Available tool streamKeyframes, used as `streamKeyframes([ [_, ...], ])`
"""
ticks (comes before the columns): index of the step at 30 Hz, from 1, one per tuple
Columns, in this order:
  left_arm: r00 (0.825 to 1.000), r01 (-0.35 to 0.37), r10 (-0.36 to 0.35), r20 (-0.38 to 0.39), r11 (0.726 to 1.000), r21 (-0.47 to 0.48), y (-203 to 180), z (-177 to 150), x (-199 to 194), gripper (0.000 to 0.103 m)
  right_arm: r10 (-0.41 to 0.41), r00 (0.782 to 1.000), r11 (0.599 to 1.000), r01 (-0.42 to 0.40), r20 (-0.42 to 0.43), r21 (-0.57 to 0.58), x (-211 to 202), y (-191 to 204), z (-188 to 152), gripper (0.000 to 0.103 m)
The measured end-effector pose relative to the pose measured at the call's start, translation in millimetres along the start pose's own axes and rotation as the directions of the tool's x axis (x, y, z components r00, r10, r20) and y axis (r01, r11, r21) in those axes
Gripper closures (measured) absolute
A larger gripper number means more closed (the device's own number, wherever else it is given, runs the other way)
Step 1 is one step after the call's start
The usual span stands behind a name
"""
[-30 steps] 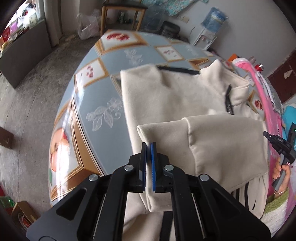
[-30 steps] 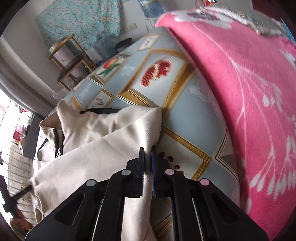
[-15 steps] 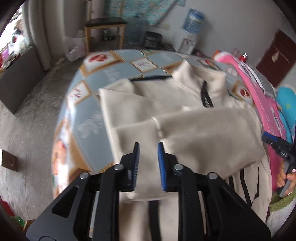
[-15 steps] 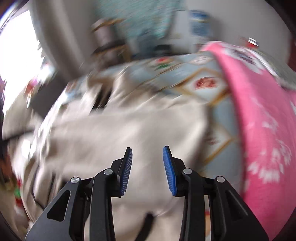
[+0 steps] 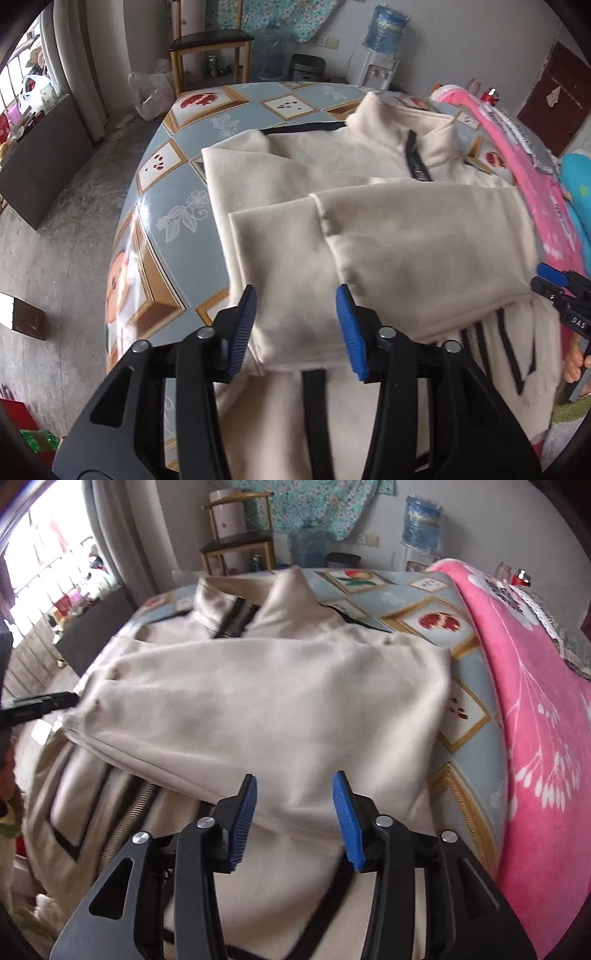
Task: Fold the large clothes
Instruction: 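Grasp the jacket hem with the left tool and lift it up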
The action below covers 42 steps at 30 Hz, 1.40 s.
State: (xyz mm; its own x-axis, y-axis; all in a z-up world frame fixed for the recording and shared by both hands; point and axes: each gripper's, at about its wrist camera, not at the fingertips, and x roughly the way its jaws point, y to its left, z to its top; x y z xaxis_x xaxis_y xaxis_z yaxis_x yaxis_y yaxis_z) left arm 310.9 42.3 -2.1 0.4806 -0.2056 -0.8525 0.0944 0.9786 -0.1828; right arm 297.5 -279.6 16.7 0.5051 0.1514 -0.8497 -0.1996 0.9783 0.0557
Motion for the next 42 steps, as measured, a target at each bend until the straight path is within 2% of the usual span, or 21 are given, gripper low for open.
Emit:
streamKeyframes([
  [4, 1.0, 0.014, -0.014, 0.001, 0.999, 0.03, -8.9, -21.5, -21.2, 0.043, 0.05, 0.999, 0.999, -0.05, -0.011, -0.009, -16.0, 21.7, -8.8, 0.047],
  [6, 1.0, 0.009, -0.009, 0.011, 0.999, 0.05, -9.6, -38.2, -31.9, 0.033, 0.06, 0.998, 0.998, -0.06, -0.015, -0.01, -23.8, 30.2, -19.7, 0.037],
  [9, 1.0, -0.009, 0.008, 0.021, 0.997, 0.071, -4.4, -68.5, -43.3, 0.027, 0.06, 0.998, 0.998, -0.06, -0.037, -0.009, -28.7, 40.2, -42.9, 0.037],
  [14, 1.0, -0.002, 0.002, 0.002, 1.0, 0.017, 20.0, -110.6, -53.9, 0.027, -0.003, 0.998, 1.0, 0.003, -0.067, -0.006, -34.6, 54.4, -84.9, 0.037],
  [21, 0.998, -0.016, 0.017, 0.063, 1.0, -0.025, 56.0, -150.9, -84.4, 0.027, 0.0, 0.996, 0.995, 0.009, -0.089, 0.098, -45.2, 47.4, -124.1, 0.037],
  [29, 0.995, 0.091, -0.087, 0.056, 0.993, -0.072, 67.5, -219.8, -103.1, 0.027, 0.031, 0.998, 0.981, -0.02, -0.058, 0.191, -65.4, 57.9, -148.8, 0.037],
  [31, 0.99, 0.14, -0.137, 0.044, 0.986, -0.091, 67.3, -235.5, -101.0, 0.031, 0.056, 0.998, 0.978, -0.046, -0.04, 0.205, -71.0, 65.7, -151.9, 0.037],
  [34, 0.982, 0.186, -0.187, 0.006, 0.975, -0.117, 66.1, -252.7, -87.6, 0.042, 0.09, 0.996, 0.976, -0.083, -0.027, 0.204, -74.6, 80.0, -153.5, 0.037],
  [35, 0.98, 0.193, -0.197, -0.014, 0.973, -0.129, 66.0, -257.0, -81.9, 0.05, 0.096, 0.995, 0.976, -0.089, -0.026, 0.197, -75.5, 85.4, -153.8, 0.037],
  [36, 0.979, 0.2, -0.205, -0.024, 0.97, -0.137, 66.3, -258.8, -77.0, 0.055, 0.103, 0.994, 0.977, -0.097, -0.023, 0.188, -76.9, 91.8, -154.2, 0.037],
  [38, 0.975, 0.21, -0.217, -0.034, 0.965, -0.157, 66.5, -263.9, -71.0, 0.057, 0.119, 0.993, 0.979, -0.115, -0.018, 0.169, -80.0, 102.8, -155.1, 0.037],
  [42, 0.957, 0.278, -0.289, -0.028, 0.94, -0.199, 71.1, -268.3, -66.9, 0.07, 0.125, 0.992, 0.988, -0.125, 0.006, 0.093, -87.7, 126.0, -157.2, 0.037],
])
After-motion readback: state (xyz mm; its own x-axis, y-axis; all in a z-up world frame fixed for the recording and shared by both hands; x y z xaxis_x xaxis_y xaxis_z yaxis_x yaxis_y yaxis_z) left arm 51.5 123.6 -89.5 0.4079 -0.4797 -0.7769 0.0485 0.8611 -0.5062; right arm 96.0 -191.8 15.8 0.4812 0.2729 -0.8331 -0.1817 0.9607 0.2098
